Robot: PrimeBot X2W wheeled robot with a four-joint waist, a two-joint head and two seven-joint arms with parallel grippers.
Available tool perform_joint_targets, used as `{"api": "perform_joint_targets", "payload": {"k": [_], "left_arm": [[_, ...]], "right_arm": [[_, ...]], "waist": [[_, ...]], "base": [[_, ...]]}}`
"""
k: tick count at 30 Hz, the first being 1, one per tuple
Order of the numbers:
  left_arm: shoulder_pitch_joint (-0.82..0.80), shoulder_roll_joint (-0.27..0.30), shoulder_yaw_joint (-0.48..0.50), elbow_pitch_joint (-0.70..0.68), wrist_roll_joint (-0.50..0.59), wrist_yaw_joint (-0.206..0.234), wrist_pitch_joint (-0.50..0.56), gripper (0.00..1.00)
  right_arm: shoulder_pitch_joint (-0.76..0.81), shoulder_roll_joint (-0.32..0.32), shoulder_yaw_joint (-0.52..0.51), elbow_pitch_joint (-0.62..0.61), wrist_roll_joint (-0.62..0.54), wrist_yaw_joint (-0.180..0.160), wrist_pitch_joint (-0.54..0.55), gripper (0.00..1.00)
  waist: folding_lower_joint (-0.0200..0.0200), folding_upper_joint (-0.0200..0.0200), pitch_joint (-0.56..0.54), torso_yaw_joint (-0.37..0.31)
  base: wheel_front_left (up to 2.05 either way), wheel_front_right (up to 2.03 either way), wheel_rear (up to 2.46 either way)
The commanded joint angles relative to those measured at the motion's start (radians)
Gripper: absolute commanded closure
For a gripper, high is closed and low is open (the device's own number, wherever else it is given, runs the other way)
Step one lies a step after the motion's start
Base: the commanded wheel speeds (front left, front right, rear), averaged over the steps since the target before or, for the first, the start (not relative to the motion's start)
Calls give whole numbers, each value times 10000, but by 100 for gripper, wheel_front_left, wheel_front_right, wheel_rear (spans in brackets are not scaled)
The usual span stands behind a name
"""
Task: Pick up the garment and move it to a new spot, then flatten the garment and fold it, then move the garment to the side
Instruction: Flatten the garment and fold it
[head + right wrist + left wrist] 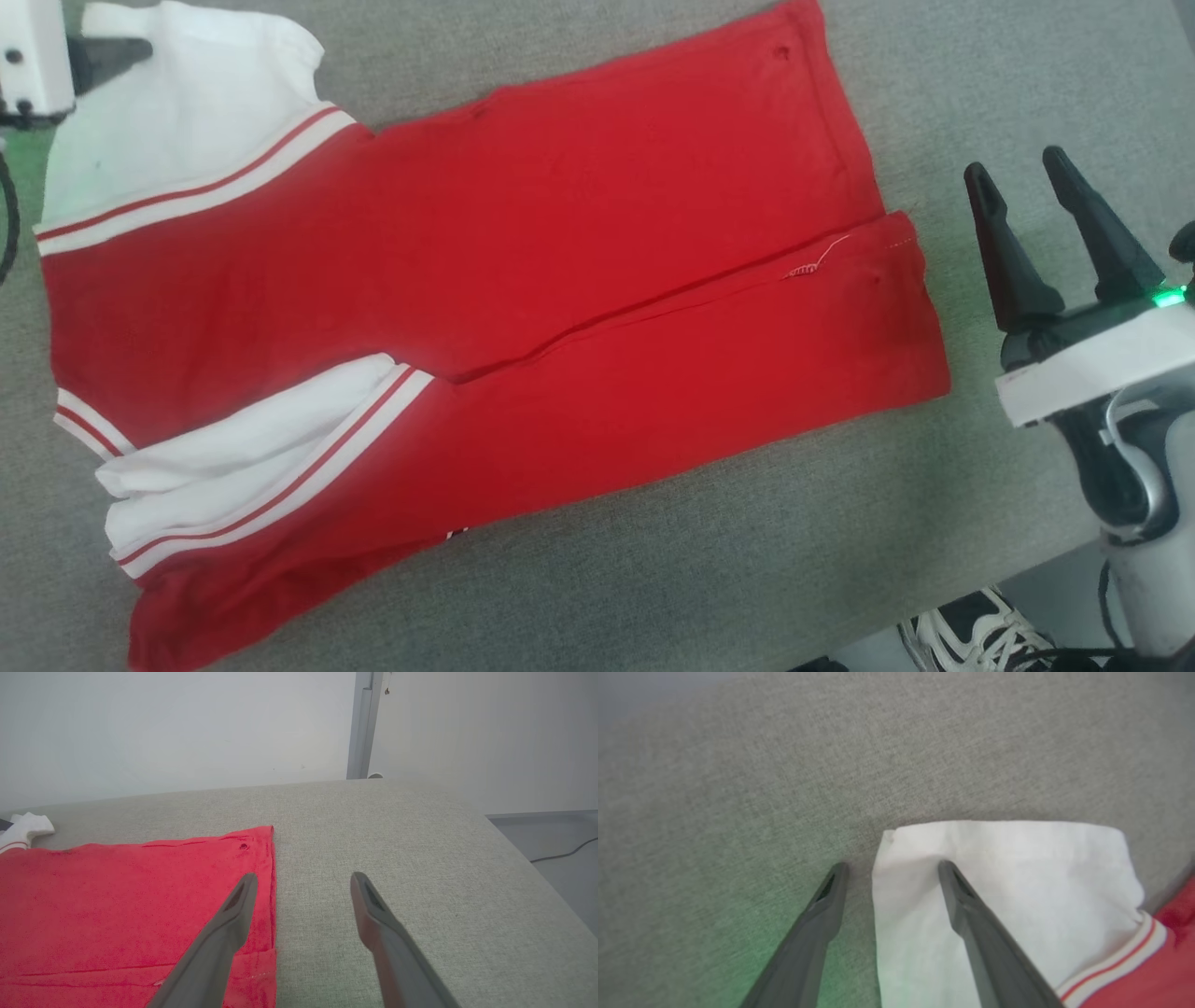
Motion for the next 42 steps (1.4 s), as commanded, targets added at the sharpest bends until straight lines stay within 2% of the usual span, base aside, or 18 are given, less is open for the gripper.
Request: {"api": "perform_joint_targets", "payload": {"k": [1, 2, 3, 10, 15, 19, 24, 29, 30, 31, 32, 36, 42], "left_arm": [[155, -198, -118, 70, -100, -109, 199, 35], [103, -289, -140, 64, -97, -147, 236, 60], [107, -358, -137, 76, -163, -200, 306, 100], [-41, -716, -161, 23, -386, -351, 391, 100], [-169, -1043, -208, -203, -379, -391, 219, 100], [-267, -1248, -308, -642, -407, -380, 36, 100], [-278, -1412, -457, -1122, -504, -378, -177, 100], [-194, -1495, -582, -1386, -587, -377, -434, 100], [-168, -1506, -580, -1446, -610, -377, -548, 100], [-133, -1544, -577, -1528, -654, -377, -699, 100], [-112, -1558, -562, -1606, -705, -378, -852, 100], [1, -1580, -296, -2122, -1054, -378, -1768, 100], [981, -996, 23, -3972, -1777, -377, -2954, 100]], "right_arm": [[-224, -93, 53, 27, 70, 0, 68, 0], [-321, -170, 106, 35, 89, 0, 184, 0], [-445, -258, 199, 50, 102, 0, 306, 0], [-2167, -1185, 1353, 493, 432, 0, 2478, 0], [-3900, -1838, 2270, 1448, 1289, 0, 4857, 0], [-5209, -2126, 2782, 2413, 1940, 0, 6314, 0], [-6440, -2080, 3271, 3707, 2189, 0, 6999, 0], [-6899, -2016, 3864, 4554, 2301, 0, 7335, 0], [-6938, -1986, 3965, 4703, 2341, 0, 7305, 53], [-6975, -2022, 4033, 4846, 2368, 2, 7220, 91], [-7011, -2061, 4117, 4943, 2405, 0, 7139, 100], [-6936, -2468, 4115, 4926, 2708, -1, 6320, 100], [-6004, -3166, 4080, 4278, 3434, 0, 5540, 100]], "waist": [[0, -1, 131, -2], [0, -1, 175, 26], [0, -1, 201, 45], [0, -1, 325, 376], [0, -1, 468, 821], [0, -1, 635, 1243], [0, -1, 833, 1709], [0, -1, 872, 1973], [0, -1, 859, 2029], [0, -1, 819, 2100], [0, -1, 768, 2155], [0, -1, 221, 2461], [0, -1, -1114, 2940]], "base": [[0, 0, 0], [0, 0, 0], [0, 0, 0], [0, 0, 0], [0, 0, 0], [0, 0, 0], [0, 0, 0], [0, 0, 0], [0, 0, 0], [0, 0, 0], [0, 0, 0], [0, 0, 0], [0, 0, 0]]}}
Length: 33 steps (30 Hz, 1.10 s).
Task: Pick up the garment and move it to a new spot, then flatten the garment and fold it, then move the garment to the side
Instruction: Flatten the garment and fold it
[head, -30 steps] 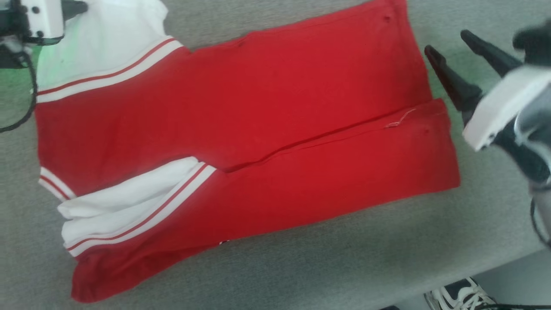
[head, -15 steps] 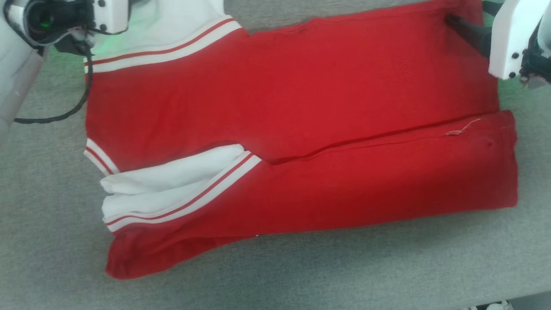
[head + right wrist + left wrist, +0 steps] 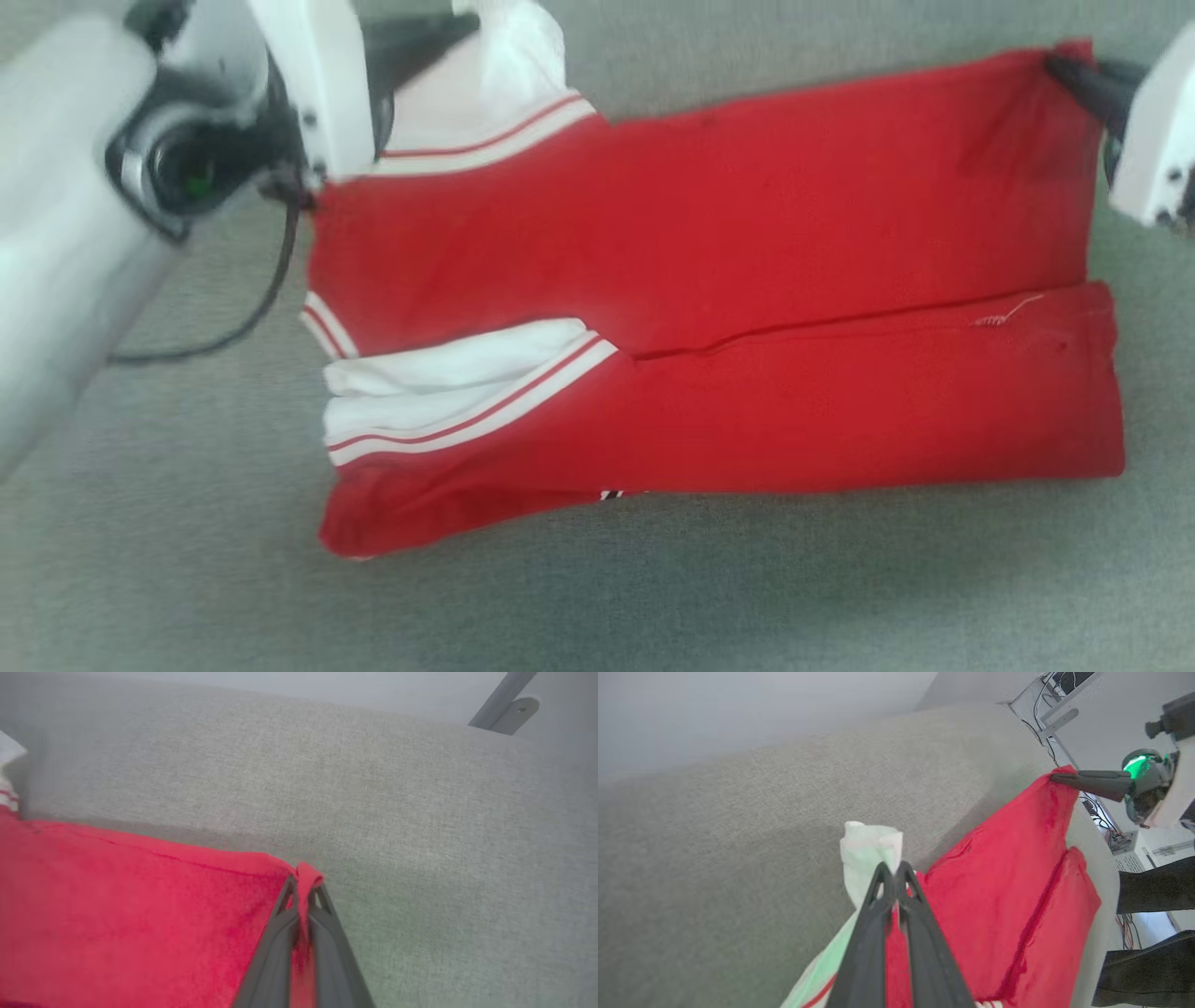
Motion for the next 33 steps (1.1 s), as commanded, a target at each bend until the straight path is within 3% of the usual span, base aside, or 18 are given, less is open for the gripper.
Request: {"api": "perform_joint_targets", "payload": {"k": [1, 11, 16, 22, 32, 33], "left_arm": [[269, 185, 55, -286, -74, -32, -140, 100], [3612, 2755, -238, -4697, -211, -28, -2483, 100], [5532, 3630, -691, -6048, -82, -28, -3959, 100], [6655, 3359, -1153, -5614, 85, -27, -4872, 100], [6657, 2210, -1602, -3507, 481, -24, -4760, 100], [6654, 2080, -1603, -3373, 462, -24, -4896, 100]], "right_arm": [[249, -173, -1, -161, 107, 0, -71, 100], [4006, -1845, -1032, -2497, 1093, 0, -391, 100], [6222, -2160, -2160, -3481, 1289, 0, -523, 100], [7516, -1779, -3035, -3786, 871, 0, -661, 100], [7348, -906, -2772, -3410, 22, 0, -698, 100], [7305, -871, -2786, -3430, 25, 0, -737, 89]], "waist": [[0, 0, -738, 393], [0, 0, -1856, 1002], [0, 0, -1983, 1111], [0, 0, -1624, 1127], [0, 0, -1231, 989], [0, 0, -1234, 983]], "base": [[0, 0, 0], [0, 0, 0], [0, 0, 0], [0, 0, 0], [0, 0, 0], [0, 0, 0]]}}
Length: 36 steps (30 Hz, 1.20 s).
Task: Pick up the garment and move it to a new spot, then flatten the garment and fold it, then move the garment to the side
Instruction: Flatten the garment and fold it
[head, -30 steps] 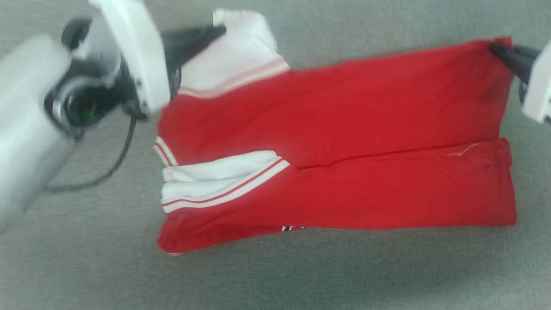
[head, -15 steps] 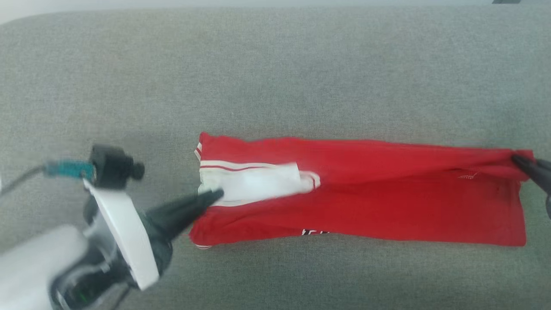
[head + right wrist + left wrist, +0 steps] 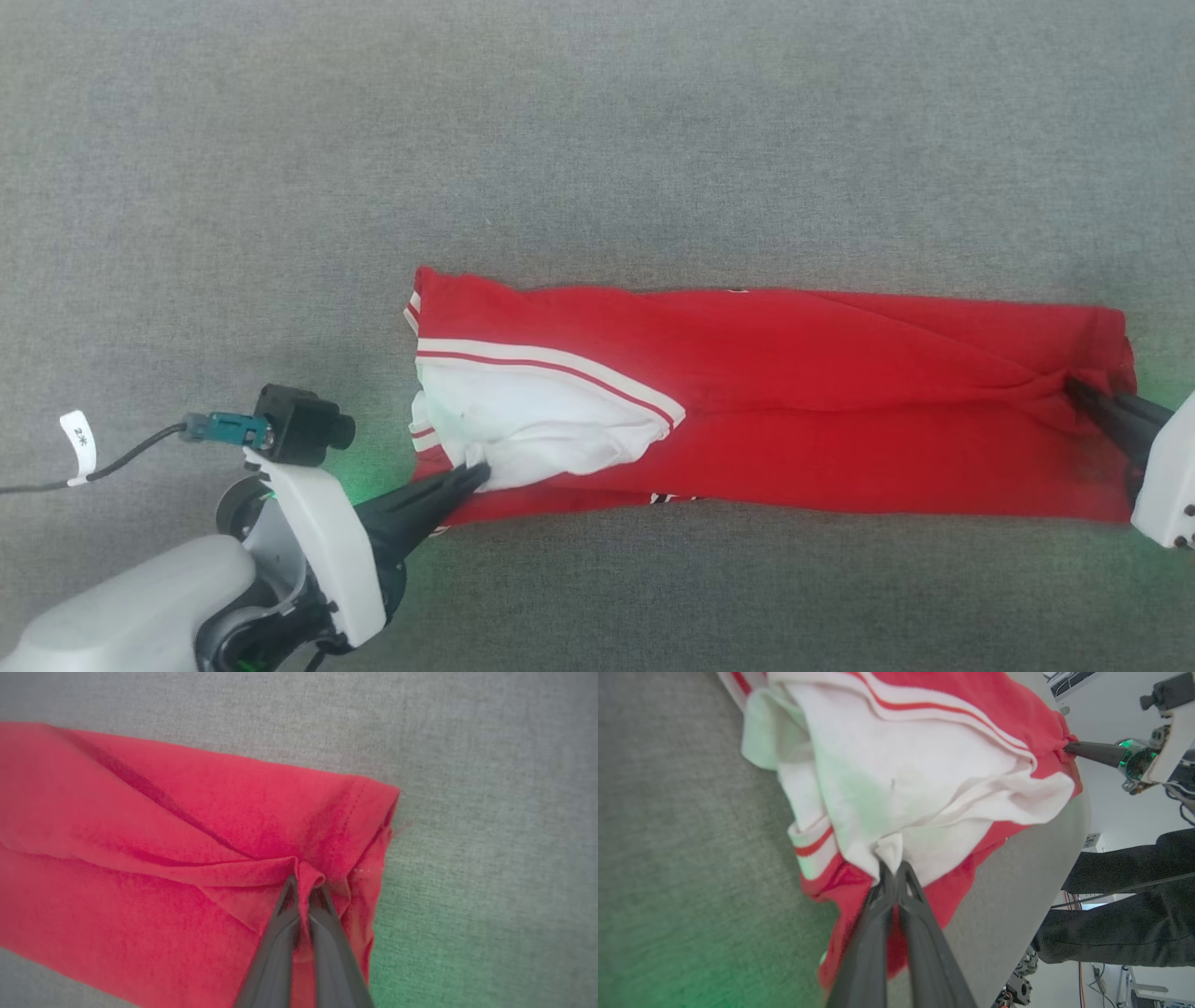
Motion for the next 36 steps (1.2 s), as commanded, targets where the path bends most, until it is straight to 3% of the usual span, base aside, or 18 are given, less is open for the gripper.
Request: {"api": "perform_joint_targets", "payload": {"k": [1, 2, 3, 4, 5, 6, 7, 8, 13, 23, 28, 36], "left_arm": [[-14, -121, 16, 116, -47, -12, -167, 96], [-15, -167, 48, 165, -4, -12, -307, 83], [15, -179, 84, 204, 36, -12, -489, 74], [90, -206, 136, 216, -6, -12, -680, 55], [175, -219, 151, 196, -3, -14, -854, 42], [249, -211, 174, 169, 58, -14, -1038, 18], [341, -220, 241, 141, 62, -14, -1227, 4], [473, -185, 344, 110, 34, -14, -1401, 0], [1357, -386, 1461, 164, -95, -14, -1803, 0], [3891, -2611, 5946, 1652, 2123, -8, -1809, 0], [4510, -3653, 7957, 2075, 5102, 226, -1811, 0], [5376, -5143, 10567, 1015, 9855, 439, -1812, 0]], "right_arm": [[-69, 54, -12, -39, -27, 0, -85, 61], [-47, 55, -47, -128, 37, 0, -117, 52], [8, 74, -105, -228, 160, 0, -130, 17], [86, 82, -233, -293, 300, 0, -170, 0], [200, 55, -348, -377, 413, 0, -157, 0], [325, 1, -461, -487, 510, 0, -120, 0], [448, -47, -618, -561, 610, 0, -79, 0], [567, -79, -775, -642, 710, 0, -6, 0], [1181, -32, -1684, -465, 931, 0, 269, 0], [1600, 566, -2512, 999, 798, 2, 1388, 0], [1347, 918, -2486, 1361, 537, 2, 1816, 0], [875, 1403, -2294, 1613, 9, 2, 2101, 0]], "waist": [[0, 0, -19, -6], [0, 0, -64, 2], [0, 0, -110, 13], [0, 0, -174, 44], [0, 0, -245, 77], [0, 0, -319, 123], [0, 0, -413, 189], [0, 0, -491, 240], [0, 0, -867, 649], [0, 0, -1234, 1427], [0, 0, -1324, 1542], [0, 0, -1430, 1537]], "base": [[0, 0, 0], [0, 0, 0], [0, 0, 0], [0, 0, 0], [0, 0, 0], [0, 0, 0], [0, 0, 0], [0, 0, 0], [0, 0, 0], [0, 0, 0], [0, 0, 0], [0, 0, 0]]}}
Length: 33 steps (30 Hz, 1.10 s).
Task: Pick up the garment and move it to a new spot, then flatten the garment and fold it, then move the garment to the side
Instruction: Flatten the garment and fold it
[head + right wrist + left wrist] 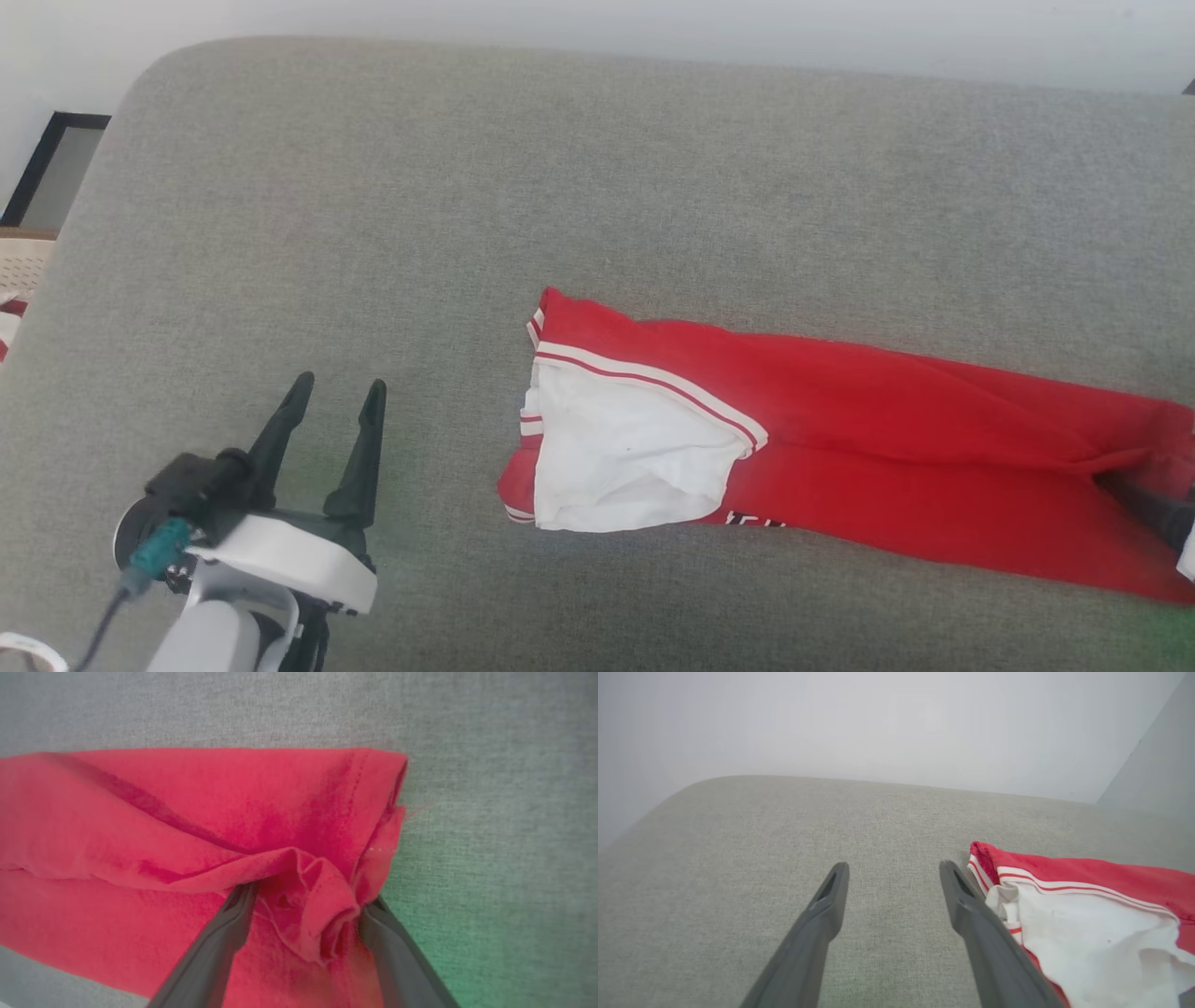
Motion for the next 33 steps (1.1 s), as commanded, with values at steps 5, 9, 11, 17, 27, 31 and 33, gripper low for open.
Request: {"api": "perform_joint_targets", "payload": {"k": [5, 9, 11, 17, 27, 31, 33], "left_arm": [[416, -698, 834, -272, 1304, -153, -38, 0], [590, -1101, 1378, -317, 1816, -332, -39, 0], [627, -1246, 1573, -358, 1982, -387, -40, 0], [571, -1421, 1981, -421, 2293, -453, -39, 0], [-127, -1284, 1645, -1061, 2513, -465, -41, 0], [-213, -1297, 1545, -1192, 2507, -468, -39, 0], [-175, -1320, 1544, -1221, 2578, -468, -39, 0]], "right_arm": [[-192, 421, 104, 351, -246, 4, 255, 99], [-453, 531, -90, 521, -394, 2, 252, 100], [-596, 480, -200, 573, -473, -9, 206, 100], [-1184, 110, -1078, 887, -955, -6, -312, 100], [-2004, -986, -3703, 2559, -1909, 1, -1616, 100], [-2231, -1110, -3893, 2886, -1977, 2, -1845, 100], [-2118, -991, -3528, 2718, -1894, 2, -1763, 100]], "waist": [[0, -1, 19, -64], [0, -1, 98, -210], [0, -1, 169, -331], [0, -1, 479, -866], [0, -1, 1093, -1460], [0, -1, 1023, -1508], [0, -1, 895, -1509]], "base": [[0, 0, 0], [0, 0, 0], [0, 0, 0], [0, 0, 0], [0, 0, 0], [0, 0, 0], [0, 0, 0]]}}
